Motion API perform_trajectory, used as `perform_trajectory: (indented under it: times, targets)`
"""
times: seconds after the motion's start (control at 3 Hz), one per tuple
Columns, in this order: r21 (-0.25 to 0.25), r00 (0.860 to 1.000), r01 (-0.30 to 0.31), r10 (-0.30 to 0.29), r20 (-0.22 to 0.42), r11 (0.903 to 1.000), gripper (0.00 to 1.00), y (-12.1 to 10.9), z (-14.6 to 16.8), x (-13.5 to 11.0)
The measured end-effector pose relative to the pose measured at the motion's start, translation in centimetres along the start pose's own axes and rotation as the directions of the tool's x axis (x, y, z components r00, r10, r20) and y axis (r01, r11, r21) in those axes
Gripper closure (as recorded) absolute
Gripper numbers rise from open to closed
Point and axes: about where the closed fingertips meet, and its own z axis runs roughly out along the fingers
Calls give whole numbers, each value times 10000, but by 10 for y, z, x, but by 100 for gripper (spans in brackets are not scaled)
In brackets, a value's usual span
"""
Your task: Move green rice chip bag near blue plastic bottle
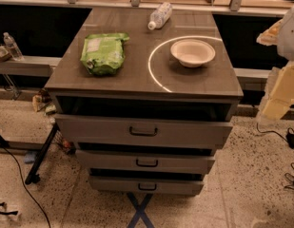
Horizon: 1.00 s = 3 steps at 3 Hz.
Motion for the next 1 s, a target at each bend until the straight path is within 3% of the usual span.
perform_trajectory:
  times: [0.33, 0.67, 1.0]
  targets:
    - [2, 10000, 0, 0, 1, 10000, 0, 0, 0, 0]
    - [81, 9955, -8, 0, 952, 10000, 0, -5, -8, -21]
    - [7, 9581, -305, 291, 2849, 9995, 0, -19, -12, -82]
